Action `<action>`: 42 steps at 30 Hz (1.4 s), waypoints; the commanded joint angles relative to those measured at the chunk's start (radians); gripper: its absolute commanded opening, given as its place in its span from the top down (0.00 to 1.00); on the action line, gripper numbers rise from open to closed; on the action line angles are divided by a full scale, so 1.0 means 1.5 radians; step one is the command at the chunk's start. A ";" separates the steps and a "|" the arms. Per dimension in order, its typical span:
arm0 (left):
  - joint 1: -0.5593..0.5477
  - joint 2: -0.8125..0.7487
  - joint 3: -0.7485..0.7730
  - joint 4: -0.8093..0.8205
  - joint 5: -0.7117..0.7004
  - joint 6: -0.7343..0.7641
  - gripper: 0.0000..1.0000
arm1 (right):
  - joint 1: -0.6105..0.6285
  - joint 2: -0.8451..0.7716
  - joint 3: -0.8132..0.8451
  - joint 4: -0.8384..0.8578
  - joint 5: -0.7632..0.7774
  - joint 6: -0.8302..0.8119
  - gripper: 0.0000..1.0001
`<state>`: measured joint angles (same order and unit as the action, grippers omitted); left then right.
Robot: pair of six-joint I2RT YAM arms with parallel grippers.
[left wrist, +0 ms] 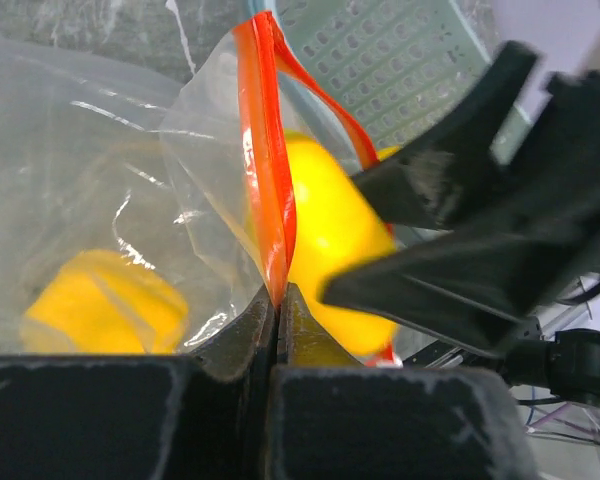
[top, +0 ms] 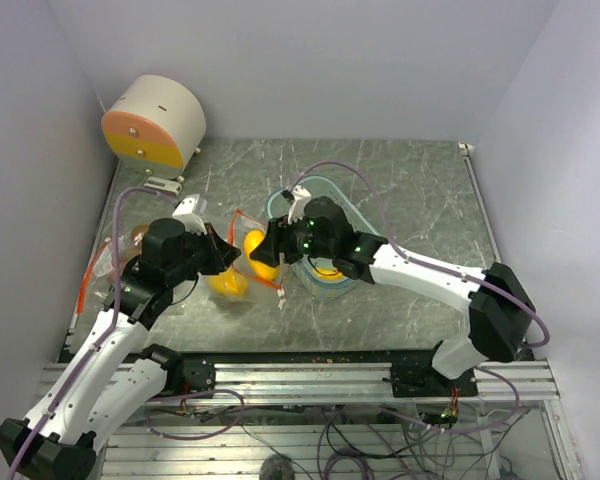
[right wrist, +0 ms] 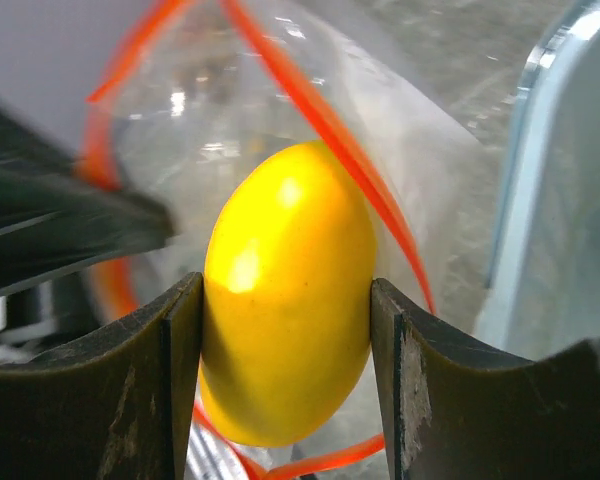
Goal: Place the food in the zip-top bag and seal the zipper
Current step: Place the fake fruit in the zipper food storage bag, then pick up the fake fruit from the bin.
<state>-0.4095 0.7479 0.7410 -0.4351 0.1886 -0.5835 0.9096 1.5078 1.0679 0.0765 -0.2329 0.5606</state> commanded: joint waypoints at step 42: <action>-0.002 -0.042 0.016 -0.011 0.025 0.024 0.93 | -0.126 0.148 0.210 -0.753 0.424 -0.020 0.03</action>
<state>-0.4095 0.6914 0.7506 -0.4587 0.2115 -0.5682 0.7376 1.7050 1.4090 -0.9924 0.3462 0.5194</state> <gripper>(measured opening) 0.072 0.968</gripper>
